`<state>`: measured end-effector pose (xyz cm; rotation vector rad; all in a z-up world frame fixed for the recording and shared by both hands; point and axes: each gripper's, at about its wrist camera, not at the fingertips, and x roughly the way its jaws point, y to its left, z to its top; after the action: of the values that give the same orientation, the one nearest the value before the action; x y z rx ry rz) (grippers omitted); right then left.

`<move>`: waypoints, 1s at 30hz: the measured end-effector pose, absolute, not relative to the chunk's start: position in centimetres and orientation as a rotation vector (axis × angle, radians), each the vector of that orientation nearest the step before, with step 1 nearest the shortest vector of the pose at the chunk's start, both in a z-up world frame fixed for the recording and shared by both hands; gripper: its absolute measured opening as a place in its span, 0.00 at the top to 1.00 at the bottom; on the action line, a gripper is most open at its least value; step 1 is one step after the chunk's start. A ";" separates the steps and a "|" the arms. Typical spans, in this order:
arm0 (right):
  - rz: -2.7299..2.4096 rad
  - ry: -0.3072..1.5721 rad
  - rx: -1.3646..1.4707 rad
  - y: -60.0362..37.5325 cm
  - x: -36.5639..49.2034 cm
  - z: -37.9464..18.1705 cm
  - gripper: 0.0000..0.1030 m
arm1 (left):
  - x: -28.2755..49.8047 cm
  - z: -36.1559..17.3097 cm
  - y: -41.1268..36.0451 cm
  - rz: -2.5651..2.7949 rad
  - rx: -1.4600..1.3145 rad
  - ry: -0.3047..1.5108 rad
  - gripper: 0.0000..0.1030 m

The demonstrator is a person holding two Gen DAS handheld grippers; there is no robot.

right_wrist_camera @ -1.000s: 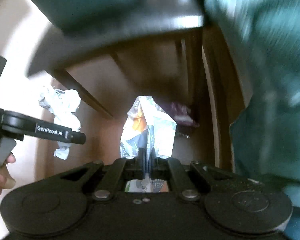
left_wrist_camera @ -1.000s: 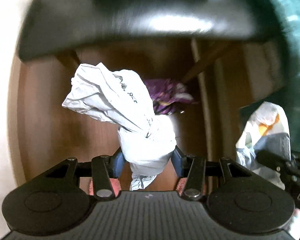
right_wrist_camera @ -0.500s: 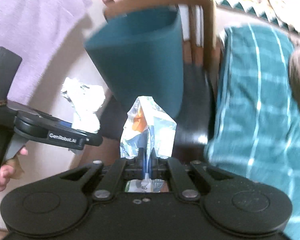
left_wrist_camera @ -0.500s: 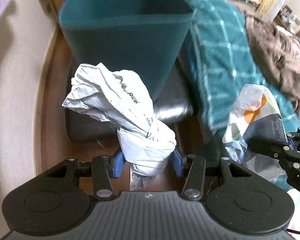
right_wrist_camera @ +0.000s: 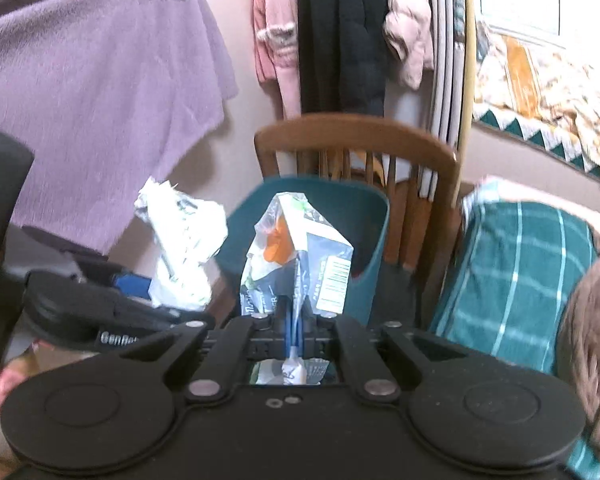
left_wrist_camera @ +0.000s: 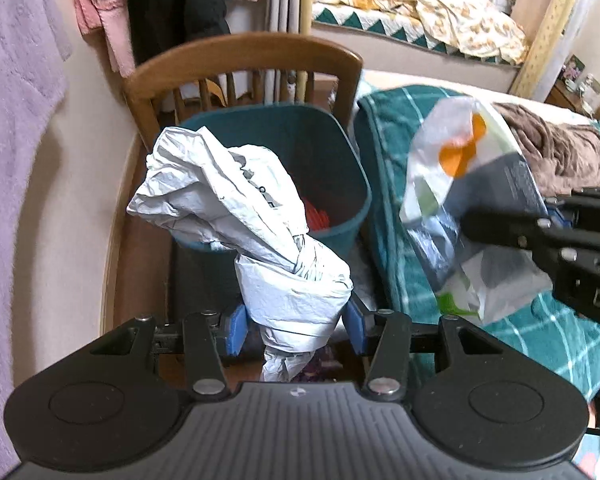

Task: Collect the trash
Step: 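Lift white plastic bag with left tool while right tool lifts carton toward wastebasket, then drop white plastic bag into wastebasket with left tool while right tool drops carton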

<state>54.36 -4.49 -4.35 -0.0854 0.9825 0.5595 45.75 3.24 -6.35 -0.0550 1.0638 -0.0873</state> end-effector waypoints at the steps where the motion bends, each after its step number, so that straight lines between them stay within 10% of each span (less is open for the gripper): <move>1: 0.562 0.978 -0.083 -4.2 55.2 -4.2 0.97 | 46.7 -6.2 3.7 -0.088 -0.055 1.062 0.53; 30: 0.223 1.342 -0.107 4.3 71.0 -21.5 0.96 | 65.8 -21.7 6.4 -0.375 0.108 1.394 0.54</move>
<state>70.96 4.32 -21.54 -0.1065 1.3418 0.2227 65.75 6.38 -21.67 0.1079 1.3944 -0.3753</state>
